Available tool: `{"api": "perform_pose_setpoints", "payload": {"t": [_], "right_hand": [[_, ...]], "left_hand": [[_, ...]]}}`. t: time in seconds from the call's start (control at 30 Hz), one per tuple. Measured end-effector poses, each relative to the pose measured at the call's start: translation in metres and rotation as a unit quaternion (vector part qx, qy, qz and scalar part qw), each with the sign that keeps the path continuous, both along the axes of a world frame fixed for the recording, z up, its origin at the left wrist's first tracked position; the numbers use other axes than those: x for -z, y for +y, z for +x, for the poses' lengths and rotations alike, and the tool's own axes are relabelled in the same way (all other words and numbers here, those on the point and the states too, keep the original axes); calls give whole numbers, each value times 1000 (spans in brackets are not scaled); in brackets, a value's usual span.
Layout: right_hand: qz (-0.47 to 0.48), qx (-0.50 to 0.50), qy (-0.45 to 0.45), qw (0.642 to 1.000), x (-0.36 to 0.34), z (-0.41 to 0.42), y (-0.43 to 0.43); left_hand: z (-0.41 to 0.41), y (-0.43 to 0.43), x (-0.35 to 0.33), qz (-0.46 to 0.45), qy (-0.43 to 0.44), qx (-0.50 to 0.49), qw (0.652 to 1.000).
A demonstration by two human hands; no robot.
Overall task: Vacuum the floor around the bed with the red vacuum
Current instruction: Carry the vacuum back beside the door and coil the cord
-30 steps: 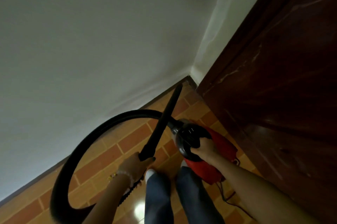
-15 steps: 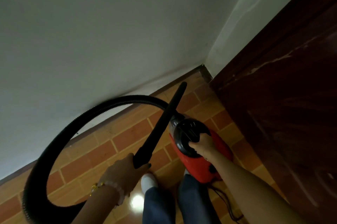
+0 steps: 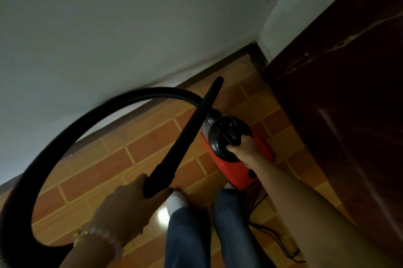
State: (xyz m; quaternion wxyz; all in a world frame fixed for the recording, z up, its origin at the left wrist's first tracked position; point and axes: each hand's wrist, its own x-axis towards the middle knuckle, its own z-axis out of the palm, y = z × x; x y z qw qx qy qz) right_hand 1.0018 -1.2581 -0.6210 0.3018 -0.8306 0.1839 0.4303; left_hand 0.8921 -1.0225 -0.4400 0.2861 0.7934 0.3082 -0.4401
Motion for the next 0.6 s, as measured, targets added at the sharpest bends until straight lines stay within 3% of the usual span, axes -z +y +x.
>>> {"api": "perform_pose_setpoints", "payload": {"t": [0.37, 0.6], "right_hand": [[6, 59, 31, 998, 28, -17, -4], [22, 108, 31, 993, 14, -18, -13]], "left_hand": [[19, -27, 14, -5, 35, 60, 998], [16, -31, 13, 12, 13, 69, 997]]}}
